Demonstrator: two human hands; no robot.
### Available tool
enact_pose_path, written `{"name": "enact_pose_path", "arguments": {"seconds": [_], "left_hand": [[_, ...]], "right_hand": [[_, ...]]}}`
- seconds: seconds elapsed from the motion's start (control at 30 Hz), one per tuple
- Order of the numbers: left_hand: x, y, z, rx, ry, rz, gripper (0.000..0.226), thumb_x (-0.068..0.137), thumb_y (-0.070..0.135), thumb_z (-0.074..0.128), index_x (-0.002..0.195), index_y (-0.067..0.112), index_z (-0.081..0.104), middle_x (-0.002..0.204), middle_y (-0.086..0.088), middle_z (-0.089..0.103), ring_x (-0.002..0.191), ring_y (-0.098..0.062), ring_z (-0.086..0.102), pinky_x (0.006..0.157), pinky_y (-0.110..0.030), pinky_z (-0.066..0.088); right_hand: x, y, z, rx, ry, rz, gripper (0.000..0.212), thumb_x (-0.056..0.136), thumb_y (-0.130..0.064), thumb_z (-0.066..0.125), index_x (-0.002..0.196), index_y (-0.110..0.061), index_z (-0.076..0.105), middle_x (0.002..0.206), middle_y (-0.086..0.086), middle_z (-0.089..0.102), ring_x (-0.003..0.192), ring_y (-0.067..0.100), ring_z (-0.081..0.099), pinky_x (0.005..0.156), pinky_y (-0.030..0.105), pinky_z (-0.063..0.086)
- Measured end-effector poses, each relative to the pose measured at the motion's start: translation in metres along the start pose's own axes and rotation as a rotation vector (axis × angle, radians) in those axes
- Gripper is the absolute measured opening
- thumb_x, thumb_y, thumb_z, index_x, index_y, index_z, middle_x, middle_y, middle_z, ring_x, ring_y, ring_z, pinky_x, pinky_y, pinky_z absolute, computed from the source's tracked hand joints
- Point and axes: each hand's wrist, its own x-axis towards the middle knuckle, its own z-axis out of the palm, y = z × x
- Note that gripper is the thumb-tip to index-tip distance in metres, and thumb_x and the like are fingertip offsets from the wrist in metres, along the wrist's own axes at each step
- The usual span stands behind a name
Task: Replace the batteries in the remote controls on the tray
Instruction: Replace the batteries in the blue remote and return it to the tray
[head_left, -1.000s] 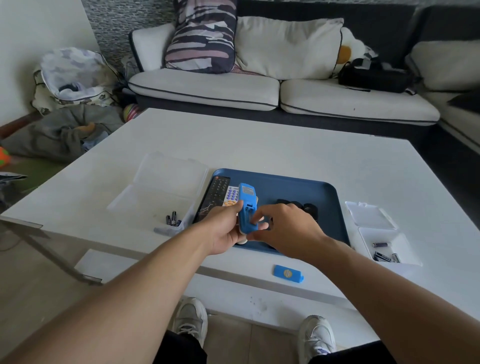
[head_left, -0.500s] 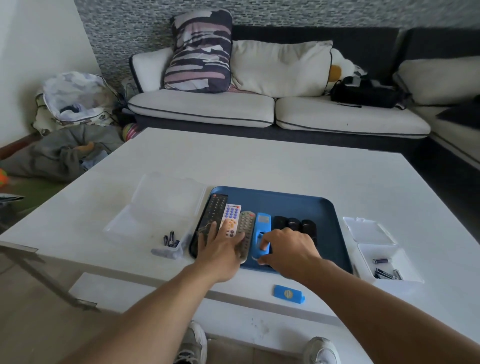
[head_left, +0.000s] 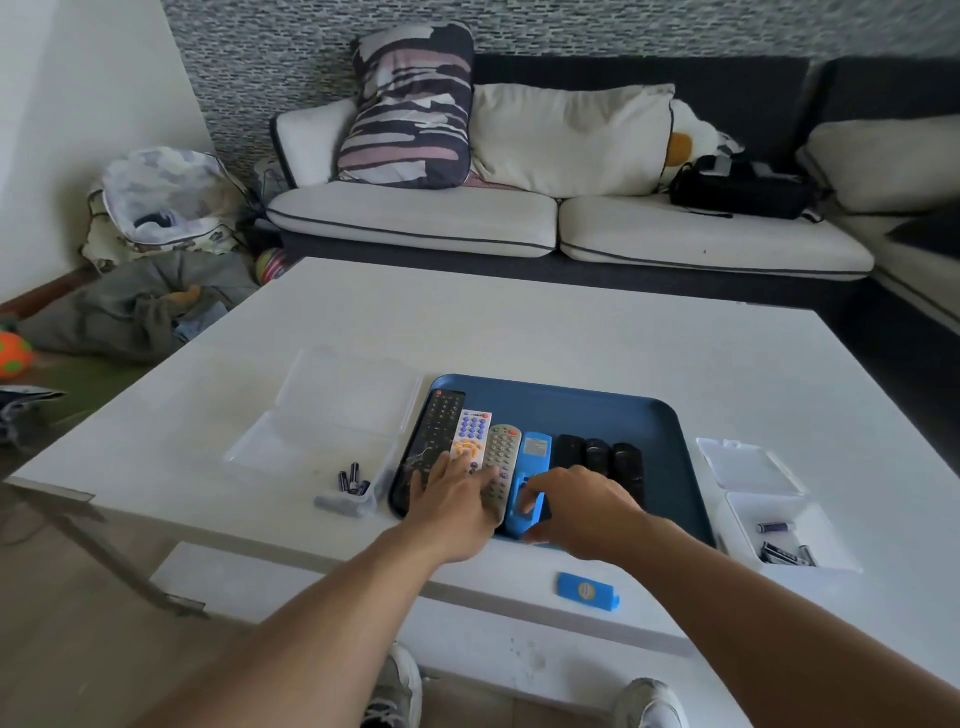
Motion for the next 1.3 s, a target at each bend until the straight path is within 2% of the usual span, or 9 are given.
{"name": "enact_pose_path", "arguments": {"seconds": [0.1,0.23,0.37,0.5,0.6,0.7,0.83,0.97,1.3], "left_hand": [[-0.001,0.001,-0.002,-0.076,0.067,0.001,0.064,0.103,0.029,0.039,0.161,0.025,0.012,0.169,-0.003,0.010,0.156,-0.025,0.001,0.125,-0.049,0.005],[-0.011,0.006,-0.013,-0.282,0.342,0.042,0.065,0.099,0.009,0.041,0.159,0.016,0.016,0.164,-0.004,0.024,0.153,-0.024,0.013,0.124,-0.039,0.011],[-0.018,-0.012,-0.022,-0.328,0.617,0.002,0.061,0.096,0.005,0.046,0.155,0.012,0.030,0.160,-0.007,0.034,0.152,-0.026,0.017,0.125,-0.035,0.008],[-0.024,-0.045,-0.028,-0.349,0.720,-0.116,0.057,0.097,0.003,0.043,0.152,0.014,0.034,0.160,-0.004,0.035,0.155,-0.021,0.009,0.126,-0.039,-0.003],[-0.026,-0.074,-0.036,-0.453,0.835,-0.269,0.053,0.098,0.002,0.043,0.150,0.014,0.038,0.160,-0.002,0.036,0.155,-0.018,0.008,0.126,-0.040,-0.004],[-0.027,-0.107,-0.040,-0.566,0.918,-0.408,0.048,0.099,-0.001,0.044,0.145,0.009,0.046,0.154,-0.010,0.043,0.153,-0.026,0.019,0.125,-0.045,0.011],[-0.031,-0.136,-0.043,-0.770,0.938,-0.514,0.049,0.097,-0.008,0.038,0.142,0.008,0.050,0.146,-0.013,0.051,0.141,-0.030,0.041,0.117,-0.042,0.034],[-0.036,-0.145,-0.044,-0.780,0.923,-0.501,0.060,0.090,-0.016,0.032,0.142,0.008,0.050,0.142,-0.007,0.056,0.135,-0.024,0.046,0.112,-0.035,0.036],[-0.034,-0.145,-0.045,-0.852,0.913,-0.507,0.060,0.090,-0.014,0.032,0.139,0.013,0.052,0.141,-0.006,0.053,0.134,-0.025,0.046,0.112,-0.045,0.043]], "right_hand": [[-0.001,0.002,-0.014,0.442,-0.023,0.111,0.026,0.079,-0.027,0.083,0.100,-0.025,0.068,0.089,-0.004,0.063,0.070,0.012,0.055,0.066,0.026,0.047],[-0.010,-0.003,-0.033,0.781,-0.241,0.125,0.031,0.090,0.004,0.061,0.114,-0.016,0.065,0.088,0.009,0.062,0.068,0.014,0.051,0.065,0.026,0.046],[-0.010,-0.022,-0.039,0.691,-0.190,0.130,0.028,0.095,0.008,0.050,0.115,-0.008,0.060,0.089,0.015,0.072,0.067,0.016,0.068,0.075,0.031,0.061],[0.000,-0.064,-0.046,0.470,-0.102,0.027,0.013,0.101,-0.006,0.050,0.110,-0.015,0.047,0.093,0.007,0.071,0.066,0.014,0.072,0.058,0.039,0.061],[0.026,-0.103,-0.042,0.247,0.014,-0.078,0.017,0.098,-0.013,0.051,0.115,-0.010,0.048,0.102,0.010,0.070,0.088,0.028,0.071,0.076,0.049,0.061],[0.056,-0.143,-0.037,0.136,-0.010,-0.193,0.022,0.100,-0.014,0.050,0.116,-0.003,0.061,0.107,0.015,0.071,0.094,0.032,0.071,0.084,0.045,0.059],[0.103,-0.185,-0.014,-0.127,0.038,-0.353,0.020,0.096,-0.009,0.057,0.113,-0.007,0.067,0.112,0.012,0.069,0.101,0.031,0.066,0.084,0.036,0.054],[0.124,-0.210,0.011,-0.258,-0.017,-0.394,0.027,0.088,0.003,0.057,0.112,-0.006,0.065,0.106,0.013,0.064,0.094,0.033,0.063,0.068,0.032,0.046],[0.133,-0.210,0.014,-0.271,-0.089,-0.449,0.043,0.079,0.010,0.057,0.112,-0.014,0.071,0.108,0.008,0.065,0.089,0.029,0.064,0.079,0.040,0.058]]}}
